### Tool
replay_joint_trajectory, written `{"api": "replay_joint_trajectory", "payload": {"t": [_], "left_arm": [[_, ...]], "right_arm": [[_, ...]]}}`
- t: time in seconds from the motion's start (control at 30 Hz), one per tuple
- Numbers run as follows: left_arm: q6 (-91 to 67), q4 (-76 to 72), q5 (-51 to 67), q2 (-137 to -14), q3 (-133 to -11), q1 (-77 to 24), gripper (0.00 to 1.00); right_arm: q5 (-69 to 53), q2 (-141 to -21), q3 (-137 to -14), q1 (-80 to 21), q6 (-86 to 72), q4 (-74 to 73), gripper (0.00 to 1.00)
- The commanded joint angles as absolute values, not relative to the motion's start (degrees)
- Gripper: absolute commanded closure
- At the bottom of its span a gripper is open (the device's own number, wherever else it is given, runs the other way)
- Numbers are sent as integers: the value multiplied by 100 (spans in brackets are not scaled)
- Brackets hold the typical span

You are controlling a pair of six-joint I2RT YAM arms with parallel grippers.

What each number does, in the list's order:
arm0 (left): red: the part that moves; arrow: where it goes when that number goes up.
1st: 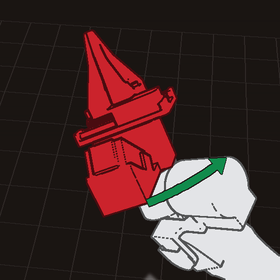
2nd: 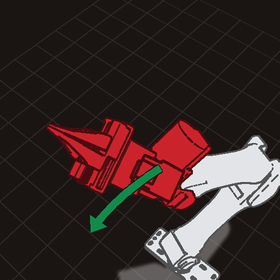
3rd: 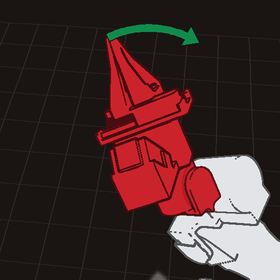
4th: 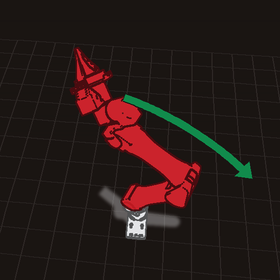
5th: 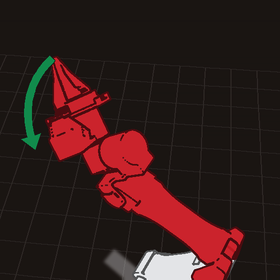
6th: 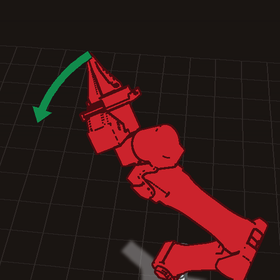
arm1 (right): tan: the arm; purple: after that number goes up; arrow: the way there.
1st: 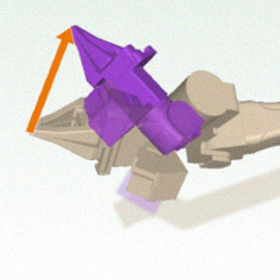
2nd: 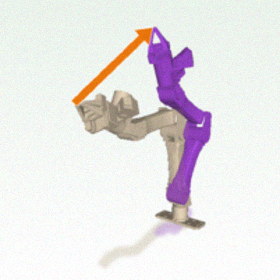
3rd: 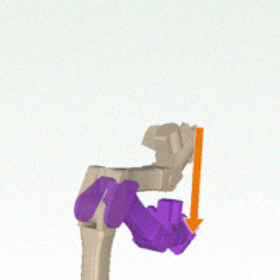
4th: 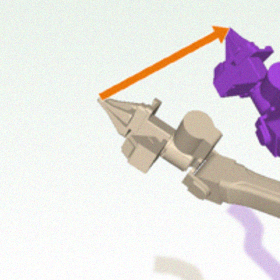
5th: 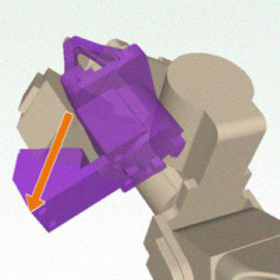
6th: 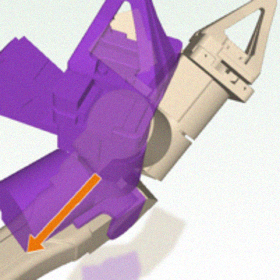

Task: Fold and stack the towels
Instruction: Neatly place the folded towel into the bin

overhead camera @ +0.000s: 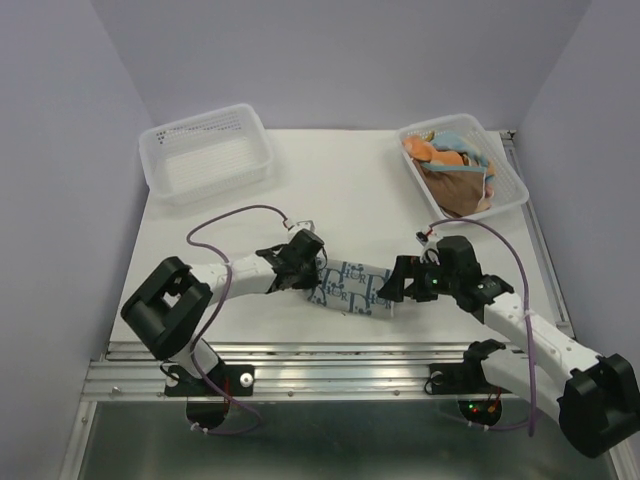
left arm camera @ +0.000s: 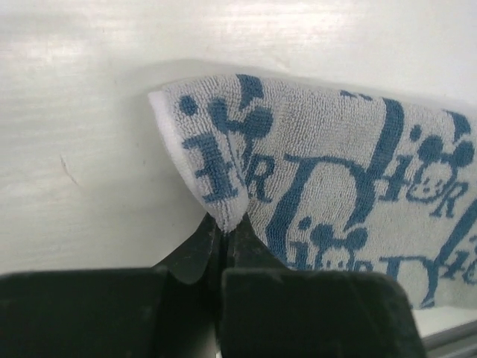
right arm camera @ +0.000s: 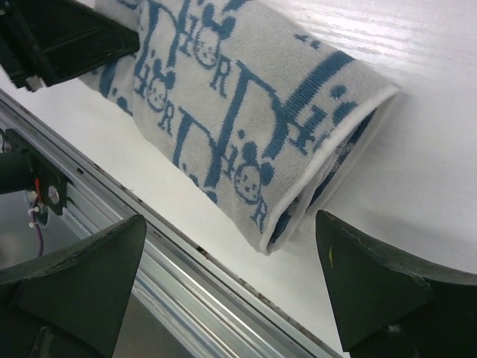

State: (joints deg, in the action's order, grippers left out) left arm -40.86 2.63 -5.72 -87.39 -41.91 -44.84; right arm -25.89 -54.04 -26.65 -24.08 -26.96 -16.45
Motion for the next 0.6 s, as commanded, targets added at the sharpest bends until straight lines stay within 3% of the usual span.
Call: {"api": "replay_joint_trajectory", "payload": {"t": [0.0, 0.27, 0.57], "left_arm": [[-3807, 1080, -1615, -9377, -4990, -4517, 100], [-2919, 1915, -3241, -10720, -7545, -4430, 100], [-1908, 2496, -3595, -11803, -9886, -3656, 100]], "right_arm": [[-2558, -5142, -3015, -2452, -2602, -1503, 0], [-2172, -4852, -2953, -2443, -2619, -1494, 0], [-1635, -4404, -2830, -2443, -2733, -1415, 0]]}}
